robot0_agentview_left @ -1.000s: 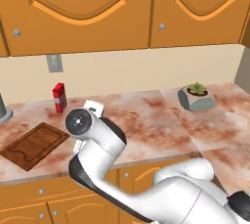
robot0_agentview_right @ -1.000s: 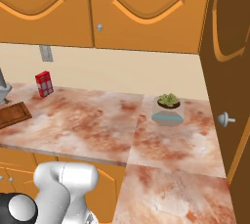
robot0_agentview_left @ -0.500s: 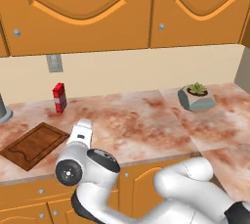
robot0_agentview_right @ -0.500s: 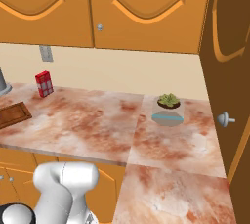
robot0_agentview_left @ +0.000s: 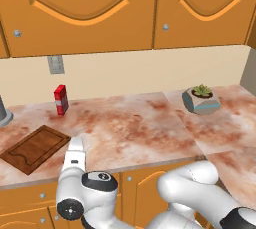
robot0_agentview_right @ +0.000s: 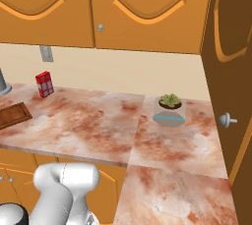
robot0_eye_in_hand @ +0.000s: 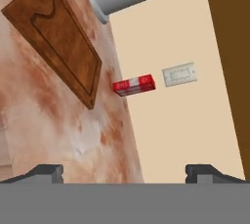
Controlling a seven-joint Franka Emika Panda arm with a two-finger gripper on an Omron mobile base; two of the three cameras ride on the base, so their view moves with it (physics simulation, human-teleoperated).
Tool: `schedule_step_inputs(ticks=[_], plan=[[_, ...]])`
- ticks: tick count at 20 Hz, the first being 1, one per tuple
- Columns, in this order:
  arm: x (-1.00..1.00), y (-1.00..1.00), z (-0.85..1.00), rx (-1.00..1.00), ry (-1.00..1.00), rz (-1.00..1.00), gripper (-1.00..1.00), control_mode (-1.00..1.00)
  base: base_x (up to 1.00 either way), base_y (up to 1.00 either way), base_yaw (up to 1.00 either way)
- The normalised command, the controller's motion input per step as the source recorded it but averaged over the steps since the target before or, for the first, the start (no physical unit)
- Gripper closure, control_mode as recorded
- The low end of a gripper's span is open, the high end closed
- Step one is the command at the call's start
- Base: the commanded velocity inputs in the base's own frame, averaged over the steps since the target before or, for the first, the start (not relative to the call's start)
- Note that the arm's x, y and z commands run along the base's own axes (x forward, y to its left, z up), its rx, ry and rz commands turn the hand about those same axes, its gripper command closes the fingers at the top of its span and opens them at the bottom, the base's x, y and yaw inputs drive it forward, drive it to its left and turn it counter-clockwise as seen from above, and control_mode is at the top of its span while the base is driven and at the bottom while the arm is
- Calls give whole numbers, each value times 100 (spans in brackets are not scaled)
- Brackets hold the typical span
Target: Open the drawer on the left and place the cutting tools on the cutting board.
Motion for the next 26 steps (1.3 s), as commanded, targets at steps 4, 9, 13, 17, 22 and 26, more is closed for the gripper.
schedule_step_inputs(ticks=[4, 9, 13, 17, 22, 26], plan=[[0, 47, -13, -8, -6, 1, -100, -100, 0, 0, 0], [0, 47, -16, -7, 0, 0, -100, -100, 0, 0, 0], [0, 33, -8, -1, -4, 0, -100, -100, 0, 0, 0], [0, 29, -8, -1, -6, 0, -100, -100, 0, 0, 0], [0, 32, -17, 0, -5, -1, -100, -100, 0, 0, 0], [0, 36, -21, -1, -7, -2, -100, -100, 0, 0, 0]])
